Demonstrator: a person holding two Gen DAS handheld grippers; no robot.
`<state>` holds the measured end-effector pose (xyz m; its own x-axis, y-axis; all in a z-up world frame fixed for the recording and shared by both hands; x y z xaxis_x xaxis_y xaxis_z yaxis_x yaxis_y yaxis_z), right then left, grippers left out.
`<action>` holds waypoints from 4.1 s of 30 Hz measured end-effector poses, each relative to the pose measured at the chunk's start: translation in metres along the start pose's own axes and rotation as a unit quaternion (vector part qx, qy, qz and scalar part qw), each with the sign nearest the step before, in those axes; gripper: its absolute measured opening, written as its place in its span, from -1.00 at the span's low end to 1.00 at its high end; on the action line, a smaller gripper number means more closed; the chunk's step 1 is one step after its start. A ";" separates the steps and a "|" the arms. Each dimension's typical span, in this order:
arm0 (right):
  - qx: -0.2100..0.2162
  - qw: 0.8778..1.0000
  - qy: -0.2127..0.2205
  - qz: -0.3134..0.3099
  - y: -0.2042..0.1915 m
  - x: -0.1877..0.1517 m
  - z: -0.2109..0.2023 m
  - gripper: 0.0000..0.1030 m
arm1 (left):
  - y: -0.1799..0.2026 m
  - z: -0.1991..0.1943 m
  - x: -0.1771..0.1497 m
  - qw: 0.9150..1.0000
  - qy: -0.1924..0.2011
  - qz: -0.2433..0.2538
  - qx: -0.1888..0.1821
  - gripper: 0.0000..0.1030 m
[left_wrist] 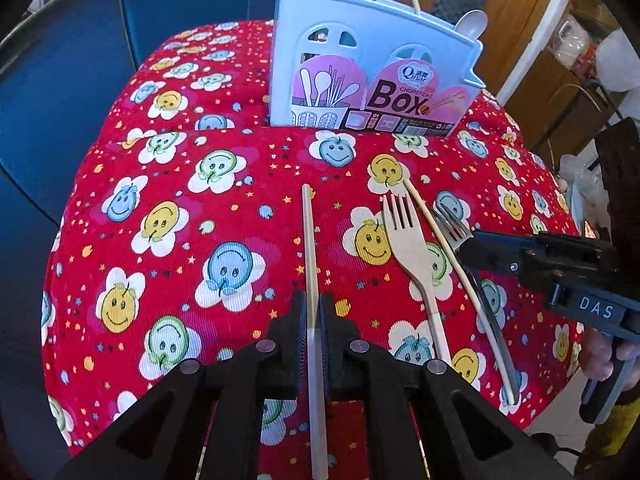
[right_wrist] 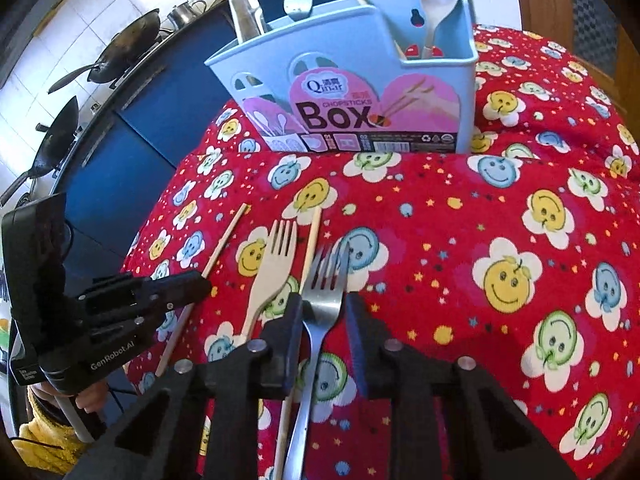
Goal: Organize utensils
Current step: 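Grasp a wooden chopstick with the left gripper while the right grasps the silver fork, then lower the chopstick with the left gripper into the caddy while the right lowers the silver fork, then open both grippers to release the chopstick and silver fork into the caddy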
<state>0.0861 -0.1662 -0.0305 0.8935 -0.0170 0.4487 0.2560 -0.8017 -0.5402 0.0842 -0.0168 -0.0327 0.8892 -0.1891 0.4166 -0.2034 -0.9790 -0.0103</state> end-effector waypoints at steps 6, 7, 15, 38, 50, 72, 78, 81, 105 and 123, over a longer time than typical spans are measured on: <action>0.017 0.999 -0.007 0.029 0.004 0.007 0.003 -0.76 | 0.005 0.006 0.013 0.999 -0.026 0.022 0.011 -0.87; 0.020 0.999 -0.006 0.033 0.004 0.007 0.003 -0.78 | 0.006 0.007 0.013 0.999 -0.027 0.025 0.012 -0.89; 0.062 0.995 0.053 0.053 0.005 0.002 -0.024 -0.95 | -0.002 -0.001 0.007 0.999 -0.002 -0.018 -0.027 -0.90; 0.019 0.946 0.323 -0.027 -0.023 0.021 -0.130 -0.95 | -0.011 -0.090 0.047 0.963 0.256 -0.077 -0.040 -0.91; -0.035 0.924 0.376 -0.059 -0.014 0.076 -0.147 -0.95 | -0.008 -0.111 0.125 0.938 0.332 -0.097 -0.035 -0.91; -0.101 0.885 0.418 -0.177 -0.011 0.144 -0.091 -0.95 | 0.010 -0.057 0.164 0.871 0.480 -0.092 0.041 -0.90; -0.106 0.895 0.396 -0.177 -0.001 0.141 -0.072 -0.95 | 0.013 -0.052 0.157 0.876 0.473 -0.087 0.029 -0.90; -0.098 0.902 0.385 -0.171 0.001 0.139 -0.069 -0.94 | 0.011 -0.051 0.157 0.882 0.462 -0.091 0.022 -0.90; -0.066 0.930 0.342 -0.114 -0.016 0.105 -0.101 -0.87 | 0.020 -0.095 0.106 0.933 0.359 -0.034 0.009 -0.77; -0.069 0.966 0.244 -0.047 -0.012 0.035 -0.102 -0.75 | 0.030 -0.101 0.046 0.968 0.252 -0.009 -0.011 -0.71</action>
<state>0.0769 -0.2183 0.0647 0.5795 -0.1921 0.7920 0.2459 -0.8853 -0.3947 0.0775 -0.0469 0.0782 0.5815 -0.1057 0.8066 -0.2026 -0.9791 0.0177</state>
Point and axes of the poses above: each gripper's, at about its wrist camera, not at the fingertips, and z roughly the way its jaws point, y to its right, x to its top, the point moved 2 cm from there along z, roughly the way its jaws point, and after that the axes turned 9 degrees about x, right-handed, at the moved point
